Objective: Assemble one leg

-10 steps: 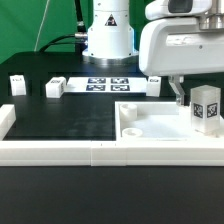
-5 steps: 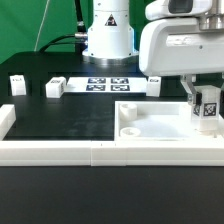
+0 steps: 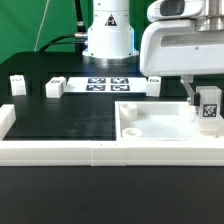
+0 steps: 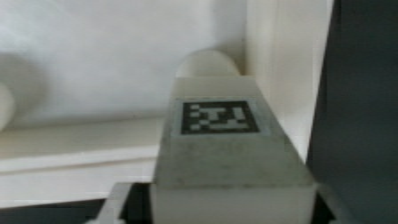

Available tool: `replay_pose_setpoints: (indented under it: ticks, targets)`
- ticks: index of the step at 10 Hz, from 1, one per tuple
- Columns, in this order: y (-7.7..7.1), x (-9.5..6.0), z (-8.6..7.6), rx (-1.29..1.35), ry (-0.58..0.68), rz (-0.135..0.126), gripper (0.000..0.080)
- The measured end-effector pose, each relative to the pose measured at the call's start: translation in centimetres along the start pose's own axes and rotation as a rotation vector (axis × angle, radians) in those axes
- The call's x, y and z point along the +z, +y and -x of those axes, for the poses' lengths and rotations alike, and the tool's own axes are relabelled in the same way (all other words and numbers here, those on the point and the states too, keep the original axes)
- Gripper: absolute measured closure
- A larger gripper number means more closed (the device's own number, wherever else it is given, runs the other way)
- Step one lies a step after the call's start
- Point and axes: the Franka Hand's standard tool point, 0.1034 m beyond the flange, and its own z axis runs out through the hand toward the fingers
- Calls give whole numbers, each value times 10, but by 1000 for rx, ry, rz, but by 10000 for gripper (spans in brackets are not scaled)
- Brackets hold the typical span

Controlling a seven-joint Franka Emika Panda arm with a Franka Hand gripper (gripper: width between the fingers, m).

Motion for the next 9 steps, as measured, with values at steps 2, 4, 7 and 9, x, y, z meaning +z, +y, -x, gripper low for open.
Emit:
replay_pose_setpoints:
  ticks: [2,4,7,9]
  targets:
    - [3,1,0,241,1,7,508]
    - [7,1,0,545,2,19,508]
    - [12,1,1,870,-9,28,507]
    - [12,1,2,995,-17,29,507]
